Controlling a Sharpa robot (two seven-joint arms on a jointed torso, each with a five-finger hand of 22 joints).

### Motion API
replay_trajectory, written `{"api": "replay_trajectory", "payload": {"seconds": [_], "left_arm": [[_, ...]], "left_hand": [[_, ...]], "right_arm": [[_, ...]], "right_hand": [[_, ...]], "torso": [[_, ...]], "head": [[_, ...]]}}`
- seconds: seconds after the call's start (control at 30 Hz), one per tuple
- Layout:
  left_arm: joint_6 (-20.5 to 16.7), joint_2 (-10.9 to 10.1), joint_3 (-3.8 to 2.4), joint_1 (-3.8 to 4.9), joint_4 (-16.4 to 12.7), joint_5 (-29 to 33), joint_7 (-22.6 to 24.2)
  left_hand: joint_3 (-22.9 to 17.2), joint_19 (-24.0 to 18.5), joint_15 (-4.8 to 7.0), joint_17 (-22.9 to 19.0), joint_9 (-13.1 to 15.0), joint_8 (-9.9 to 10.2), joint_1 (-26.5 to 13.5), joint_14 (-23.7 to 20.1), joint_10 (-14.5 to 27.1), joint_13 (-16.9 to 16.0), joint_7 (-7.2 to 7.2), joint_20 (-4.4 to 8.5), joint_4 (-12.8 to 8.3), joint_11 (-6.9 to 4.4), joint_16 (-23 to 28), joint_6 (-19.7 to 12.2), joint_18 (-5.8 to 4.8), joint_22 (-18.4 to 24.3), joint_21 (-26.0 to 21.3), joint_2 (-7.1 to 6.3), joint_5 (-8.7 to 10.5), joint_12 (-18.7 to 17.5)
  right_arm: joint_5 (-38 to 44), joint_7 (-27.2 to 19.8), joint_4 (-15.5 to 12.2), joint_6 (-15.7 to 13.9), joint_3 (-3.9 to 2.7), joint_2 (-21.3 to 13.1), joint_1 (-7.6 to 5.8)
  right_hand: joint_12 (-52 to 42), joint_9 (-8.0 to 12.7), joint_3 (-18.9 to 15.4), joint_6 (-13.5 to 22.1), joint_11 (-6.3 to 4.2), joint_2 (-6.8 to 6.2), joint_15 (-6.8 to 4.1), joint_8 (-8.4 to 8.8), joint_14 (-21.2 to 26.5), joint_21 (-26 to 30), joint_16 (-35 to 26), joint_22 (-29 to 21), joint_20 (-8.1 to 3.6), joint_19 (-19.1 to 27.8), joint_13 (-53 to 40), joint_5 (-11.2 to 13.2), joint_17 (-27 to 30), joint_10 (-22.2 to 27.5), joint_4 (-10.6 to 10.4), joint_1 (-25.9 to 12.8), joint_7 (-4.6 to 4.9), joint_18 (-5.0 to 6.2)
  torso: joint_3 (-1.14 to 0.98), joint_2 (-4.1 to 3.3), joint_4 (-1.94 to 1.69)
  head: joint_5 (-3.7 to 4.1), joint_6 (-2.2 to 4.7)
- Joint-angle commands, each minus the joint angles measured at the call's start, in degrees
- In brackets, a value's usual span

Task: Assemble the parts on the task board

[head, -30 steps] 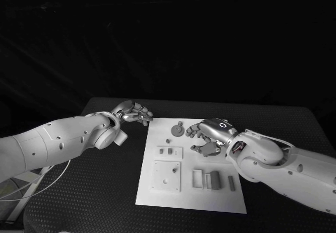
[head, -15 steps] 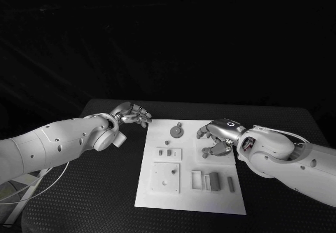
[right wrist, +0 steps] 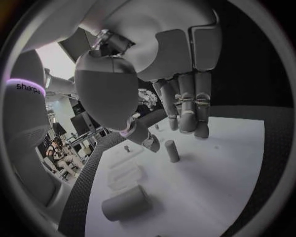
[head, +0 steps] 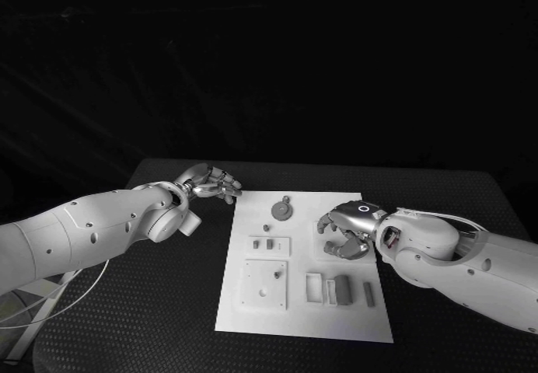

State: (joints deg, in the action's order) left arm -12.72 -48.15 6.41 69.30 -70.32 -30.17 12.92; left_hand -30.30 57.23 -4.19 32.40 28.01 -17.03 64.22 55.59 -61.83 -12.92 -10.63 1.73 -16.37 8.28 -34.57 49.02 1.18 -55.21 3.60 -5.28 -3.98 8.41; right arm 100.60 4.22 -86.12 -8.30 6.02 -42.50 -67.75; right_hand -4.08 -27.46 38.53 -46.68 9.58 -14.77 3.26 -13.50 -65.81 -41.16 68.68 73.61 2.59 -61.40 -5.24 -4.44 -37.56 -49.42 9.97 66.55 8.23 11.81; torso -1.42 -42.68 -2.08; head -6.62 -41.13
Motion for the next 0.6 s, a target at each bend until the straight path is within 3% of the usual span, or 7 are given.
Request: {"api": "replay_trajectory", "payload": {"seconds": [0.03,0.37,0.6], "left_arm": [[0.3,0.0,-0.05,0.05,-0.1,0.3,0.7],[0.3,-0.1,-0.05,0.05,-0.1,0.3,0.7],[0.5,-0.1,-0.05,0.05,-0.2,0.3,0.6]], "left_hand": [[0.4,0.1,0.17,0.1,-0.1,-0.3,-0.2,0.4,0.4,0.1,0.11,-0.11,0.0,-0.04,0.3,-0.4,0.22,0.1,0.3,-0.23,0.13,0.4],[0.4,0.1,0.16,0.1,-0.1,-0.3,-0.3,0.4,0.4,0.1,0.1,-0.12,0.0,-0.03,0.4,-0.4,0.22,0.1,0.3,-0.2,0.13,0.4],[0.5,0.1,0.16,0.1,-0.1,-0.3,-0.4,0.4,0.4,0.1,0.09,-0.12,0.0,-0.03,0.4,-0.4,0.21,0.1,0.3,-0.17,0.13,0.4]], "right_arm": [[2.2,0.0,0.1,0.2,0.08,0.1,0.4],[2.5,-0.5,0.6,-2.1,0.31,0.8,1.32],[2.9,-0.2,0.9,-3.1,0.33,1.1,1.58]], "right_hand": [[-0.6,-0.1,-0.7,-0.2,-0.26,0.83,-0.46,-0.49,-0.7,0.0,0.5,0.1,-0.06,-0.3,-0.1,0.1,0.1,-1.6,0.5,0.5,0.08,3.19],[-2.0,0.0,-3.2,-0.8,-1.18,4.78,-1.36,-1.2,-3.2,-0.2,1.1,0.4,-0.85,-2.2,-0.1,-0.1,0.7,-8.2,4.6,0.6,0.45,3.19],[-2.5,0.1,-3.6,-2.0,-1.65,6.47,-1.88,-1.75,-4.5,-0.5,1.4,0.6,-1.38,-3.5,0.0,-0.1,0.8,-11.7,6.2,0.4,1.19,3.19]], "torso": [[0.05,0.01,-0.04],[0.05,0.01,0.02],[0.07,0.03,0.01]], "head": [[0.01,-0.16],[-0.05,-0.39],[-0.04,-0.52]]}}
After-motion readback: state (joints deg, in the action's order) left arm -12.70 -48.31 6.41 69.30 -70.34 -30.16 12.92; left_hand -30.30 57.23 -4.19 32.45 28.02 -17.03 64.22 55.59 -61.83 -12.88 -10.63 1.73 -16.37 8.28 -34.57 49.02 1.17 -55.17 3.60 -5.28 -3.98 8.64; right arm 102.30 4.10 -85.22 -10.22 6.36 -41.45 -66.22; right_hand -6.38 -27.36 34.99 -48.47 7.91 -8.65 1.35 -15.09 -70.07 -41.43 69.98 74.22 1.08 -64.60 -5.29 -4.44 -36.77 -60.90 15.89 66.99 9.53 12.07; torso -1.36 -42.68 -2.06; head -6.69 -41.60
